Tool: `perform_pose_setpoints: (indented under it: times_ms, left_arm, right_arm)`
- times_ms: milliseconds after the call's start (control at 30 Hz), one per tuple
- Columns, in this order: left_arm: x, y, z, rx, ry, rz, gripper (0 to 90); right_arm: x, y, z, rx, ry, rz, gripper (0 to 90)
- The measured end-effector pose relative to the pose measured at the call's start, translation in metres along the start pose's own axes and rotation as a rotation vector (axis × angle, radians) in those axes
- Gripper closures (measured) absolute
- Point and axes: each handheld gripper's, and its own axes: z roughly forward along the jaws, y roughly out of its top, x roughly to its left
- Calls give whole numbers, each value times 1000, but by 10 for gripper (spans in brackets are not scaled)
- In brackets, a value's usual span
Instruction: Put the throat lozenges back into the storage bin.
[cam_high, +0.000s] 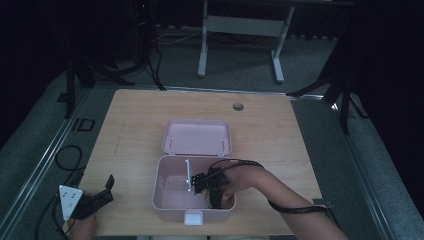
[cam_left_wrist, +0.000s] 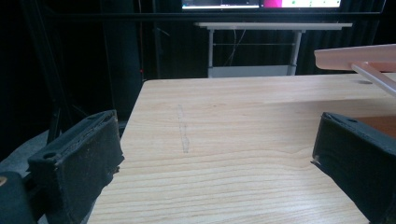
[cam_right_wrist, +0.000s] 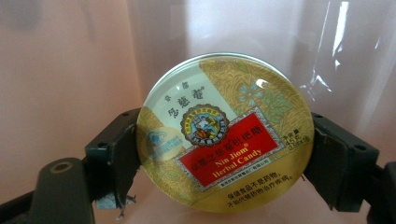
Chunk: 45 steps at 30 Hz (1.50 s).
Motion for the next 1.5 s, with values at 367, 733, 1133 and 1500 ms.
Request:
perform_pose_setpoints:
  times_ms: [367, 733, 1133, 1500]
  left_arm:
    - [0, 0, 0, 2, 0, 1, 17]
    - [0, 0, 0, -1, 3, -3, 17]
    - [0, 0, 0, 1, 5, -5, 17]
    - [0, -1, -2, -9, 7, -10, 17]
  right_arm:
    - [0, 0, 1, -14, -21, -6, 130]
    - [2, -18, -33, -183, -64, -10, 123]
    - [7, -81, -80, -489, -151, 49, 124]
    - [6, -180, -75, -652, -215, 230, 124]
